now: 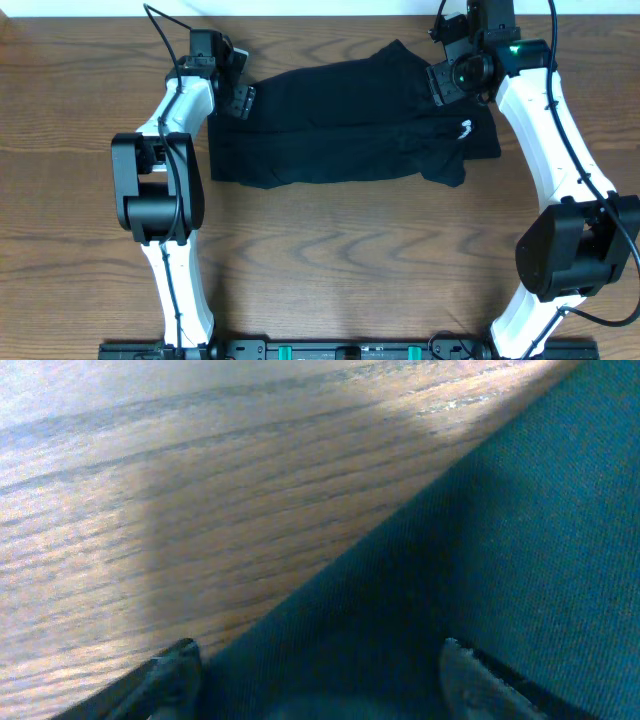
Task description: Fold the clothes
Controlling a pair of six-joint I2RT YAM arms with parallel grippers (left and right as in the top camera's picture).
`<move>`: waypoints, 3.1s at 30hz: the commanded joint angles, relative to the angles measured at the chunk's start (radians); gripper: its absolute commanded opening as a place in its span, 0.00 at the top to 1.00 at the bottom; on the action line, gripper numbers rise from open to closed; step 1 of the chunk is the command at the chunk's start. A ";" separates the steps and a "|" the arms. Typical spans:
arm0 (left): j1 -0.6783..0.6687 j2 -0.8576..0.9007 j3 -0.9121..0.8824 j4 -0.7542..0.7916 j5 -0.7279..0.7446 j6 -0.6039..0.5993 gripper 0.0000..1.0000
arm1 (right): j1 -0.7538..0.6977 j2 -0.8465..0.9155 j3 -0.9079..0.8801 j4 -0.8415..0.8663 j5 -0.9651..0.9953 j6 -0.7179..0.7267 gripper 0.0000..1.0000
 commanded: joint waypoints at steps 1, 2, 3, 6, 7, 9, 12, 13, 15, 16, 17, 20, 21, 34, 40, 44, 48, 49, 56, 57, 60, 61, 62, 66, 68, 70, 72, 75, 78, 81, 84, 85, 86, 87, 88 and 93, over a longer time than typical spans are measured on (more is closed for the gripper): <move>0.004 0.048 0.009 -0.015 0.020 0.015 0.32 | 0.008 -0.008 0.006 -0.003 -0.008 -0.011 0.34; 0.004 0.059 0.009 -0.018 0.020 0.015 0.38 | 0.008 -0.008 0.006 -0.003 -0.008 -0.011 0.34; 0.005 0.063 0.009 -0.023 0.020 0.012 0.50 | 0.008 -0.008 0.006 -0.003 -0.008 -0.011 0.34; 0.005 0.063 0.009 -0.029 0.018 0.005 0.73 | 0.008 -0.008 0.006 -0.001 -0.008 -0.011 0.34; 0.005 0.056 0.010 -0.029 0.010 -0.010 0.76 | 0.008 -0.008 0.006 0.000 -0.008 -0.011 0.34; 0.005 0.033 0.010 -0.035 -0.033 -0.055 0.82 | 0.008 -0.008 0.006 0.004 -0.008 -0.011 0.34; 0.004 -0.028 0.010 -0.079 -0.048 -0.076 0.94 | 0.008 -0.008 0.006 0.010 -0.008 -0.011 0.33; 0.004 -0.051 0.010 -0.099 -0.048 -0.076 0.94 | 0.008 -0.008 0.006 0.011 -0.008 -0.011 0.33; 0.003 -0.105 0.010 -0.147 -0.048 -0.093 0.94 | 0.008 -0.008 0.006 0.012 -0.008 -0.011 0.33; 0.001 -0.135 0.010 -0.175 -0.048 -0.103 0.94 | 0.008 -0.008 0.006 0.012 -0.008 -0.011 0.34; 0.000 -0.160 0.010 -0.203 -0.047 -0.102 0.94 | 0.008 -0.008 0.006 0.012 -0.008 -0.011 0.33; -0.012 -0.225 0.010 -0.294 -0.036 -0.102 0.94 | 0.008 -0.008 0.006 0.011 -0.008 -0.011 0.34; -0.018 -0.241 0.010 -0.326 -0.026 -0.102 0.94 | 0.008 -0.008 0.006 0.011 -0.008 -0.011 0.34; -0.170 -0.197 -0.068 -0.602 0.121 -0.142 0.94 | 0.007 -0.008 0.006 0.000 -0.007 -0.012 0.33; -0.229 -0.197 -0.086 -0.697 0.121 -0.146 0.74 | 0.008 -0.008 0.006 0.000 -0.007 -0.011 0.33; -0.230 -0.198 -0.083 -0.719 0.120 -0.148 0.70 | 0.008 -0.008 0.006 0.000 -0.008 -0.011 0.32; -0.210 -0.201 -0.048 -0.719 0.113 -0.200 0.70 | 0.009 -0.008 0.006 0.000 -0.008 -0.011 0.31; -0.203 -0.205 -0.034 -0.718 0.113 -0.204 0.70 | 0.009 -0.008 0.006 0.000 -0.008 -0.011 0.32; -0.172 -0.243 0.016 -0.611 0.076 -0.206 0.65 | 0.009 -0.008 0.006 0.000 -0.008 -0.011 0.31; -0.167 -0.243 0.016 -0.588 0.065 -0.206 0.65 | 0.009 -0.008 0.006 0.000 -0.008 -0.011 0.31; -0.142 -0.230 0.014 -0.521 0.045 -0.207 0.62 | 0.009 -0.008 0.006 0.000 -0.008 -0.010 0.31; -0.131 -0.222 0.014 -0.503 0.045 -0.207 0.62 | 0.009 -0.008 0.006 -0.001 -0.008 -0.010 0.31; -0.118 -0.211 0.014 -0.483 0.046 -0.209 0.61 | 0.009 -0.008 0.006 -0.001 -0.008 -0.010 0.31; -0.080 -0.169 0.014 -0.444 0.050 -0.210 0.60 | 0.009 -0.008 0.006 -0.001 -0.008 0.001 0.31; -0.068 -0.150 0.014 -0.431 0.069 -0.209 0.60 | 0.009 -0.008 0.006 0.000 -0.008 0.000 0.31; -0.065 -0.133 0.014 -0.425 0.127 -0.186 0.59 | 0.010 -0.008 0.006 0.000 -0.008 0.000 0.31; -0.066 -0.116 0.014 -0.425 0.191 -0.151 0.56 | 0.010 -0.008 0.006 0.000 -0.008 0.001 0.31; -0.068 -0.098 0.013 -0.428 0.255 -0.114 0.49 | 0.009 -0.008 0.006 -0.001 -0.008 0.000 0.31; -0.068 -0.089 0.013 -0.439 0.319 -0.065 0.45 | 0.009 -0.008 0.006 -0.001 -0.008 0.000 0.31; -0.068 -0.088 0.013 -0.444 0.323 -0.058 0.43 | 0.009 -0.008 0.006 0.000 -0.008 0.000 0.31; -0.068 -0.084 0.012 -0.451 0.323 -0.055 0.42 | 0.009 -0.008 0.006 0.000 -0.008 0.000 0.31; -0.068 -0.078 0.012 -0.452 0.323 -0.055 0.42 | 0.009 -0.008 0.006 0.000 -0.008 0.000 0.31; -0.068 -0.071 0.011 -0.452 0.323 -0.055 0.42 | 0.009 -0.008 0.006 0.000 -0.008 0.000 0.31; -0.068 -0.060 0.011 -0.452 0.323 -0.055 0.42 | 0.009 -0.008 0.006 0.000 -0.008 0.000 0.31; -0.068 -0.047 0.011 -0.451 0.322 -0.055 0.42 | 0.009 -0.008 0.006 0.000 -0.008 0.000 0.31; -0.068 -0.005 0.011 -0.423 0.314 -0.056 0.44 | 0.009 -0.008 0.006 0.000 -0.008 0.000 0.31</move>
